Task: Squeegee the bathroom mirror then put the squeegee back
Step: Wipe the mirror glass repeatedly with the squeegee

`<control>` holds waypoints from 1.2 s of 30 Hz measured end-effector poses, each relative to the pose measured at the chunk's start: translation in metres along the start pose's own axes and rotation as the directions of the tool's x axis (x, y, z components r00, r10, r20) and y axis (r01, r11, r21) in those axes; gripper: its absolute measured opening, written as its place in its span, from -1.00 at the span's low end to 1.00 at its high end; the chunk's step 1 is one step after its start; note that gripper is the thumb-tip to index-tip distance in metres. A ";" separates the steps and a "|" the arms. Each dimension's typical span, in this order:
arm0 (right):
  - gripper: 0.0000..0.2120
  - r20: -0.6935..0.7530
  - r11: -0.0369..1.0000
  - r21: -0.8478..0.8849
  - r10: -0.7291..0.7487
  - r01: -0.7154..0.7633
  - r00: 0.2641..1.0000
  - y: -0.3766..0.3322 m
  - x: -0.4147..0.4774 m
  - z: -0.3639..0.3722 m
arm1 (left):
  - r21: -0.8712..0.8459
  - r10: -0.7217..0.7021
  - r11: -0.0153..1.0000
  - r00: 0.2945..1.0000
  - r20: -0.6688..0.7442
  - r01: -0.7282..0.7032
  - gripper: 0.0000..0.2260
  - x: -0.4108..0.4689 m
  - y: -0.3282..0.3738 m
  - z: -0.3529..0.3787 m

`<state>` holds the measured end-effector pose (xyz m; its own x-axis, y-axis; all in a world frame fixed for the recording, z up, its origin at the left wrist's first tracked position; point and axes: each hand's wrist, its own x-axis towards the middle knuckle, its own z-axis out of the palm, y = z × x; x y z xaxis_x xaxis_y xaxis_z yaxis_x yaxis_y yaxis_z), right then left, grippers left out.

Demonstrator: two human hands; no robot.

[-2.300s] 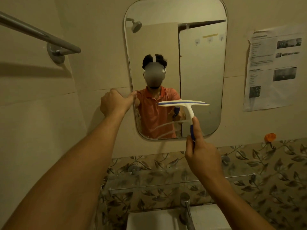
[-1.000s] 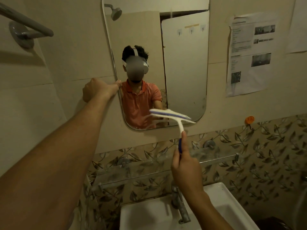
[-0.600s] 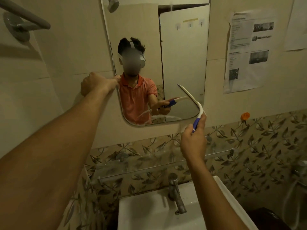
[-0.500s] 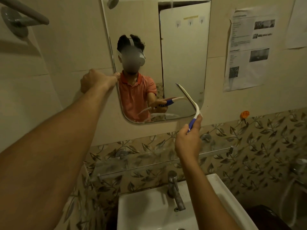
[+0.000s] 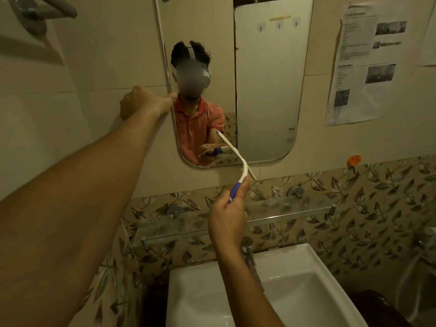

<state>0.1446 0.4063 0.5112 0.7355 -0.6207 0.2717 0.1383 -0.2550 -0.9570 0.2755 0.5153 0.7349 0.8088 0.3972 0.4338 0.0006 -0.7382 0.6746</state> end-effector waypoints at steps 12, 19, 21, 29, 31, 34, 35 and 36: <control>-0.34 0.238 0.599 -0.548 -0.556 0.583 0.796 -0.045 0.046 -0.042 | -0.014 0.010 1.000 1.000 -0.009 -0.010 -0.39 -0.010 0.003 -0.006; -0.28 0.232 0.536 -0.661 -0.518 0.524 0.823 -0.014 0.047 -0.040 | -0.048 0.017 0.999 0.999 -0.028 -0.018 -0.30 -0.010 0.000 -0.003; -0.26 0.226 0.564 -0.654 -0.490 0.504 0.842 0.003 0.042 -0.040 | -0.050 0.035 0.998 0.999 -0.040 -0.037 -0.31 -0.010 -0.002 -0.001; -0.24 0.227 0.635 -0.616 -0.423 0.466 0.877 0.055 0.021 -0.033 | -0.045 0.079 0.996 0.994 -0.074 -0.083 -0.39 -0.006 -0.005 0.007; -0.27 0.227 0.643 -0.608 -0.421 0.465 0.878 0.062 0.019 -0.033 | -0.043 0.084 0.995 0.993 -0.084 -0.088 -0.38 -0.006 -0.007 0.009; -0.28 0.228 0.667 -0.591 -0.400 0.453 0.888 0.059 0.019 -0.035 | -0.052 0.064 0.996 0.994 -0.092 -0.069 -0.37 -0.005 -0.007 0.011; -0.28 0.226 0.681 -0.575 -0.401 0.453 0.888 0.054 0.018 -0.037 | -0.057 0.059 0.996 0.994 -0.091 -0.064 -0.38 -0.006 -0.007 0.010; -0.29 0.216 0.698 -0.550 -0.412 0.459 0.885 0.046 0.017 -0.040 | -0.065 0.054 0.996 0.995 -0.081 -0.059 -0.38 -0.008 -0.006 0.009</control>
<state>0.1373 0.3542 0.4760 0.7373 -0.2847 0.6127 0.0689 -0.8705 -0.4873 0.2745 0.5122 0.7221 0.7573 0.3999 0.5163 -0.0851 -0.7234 0.6851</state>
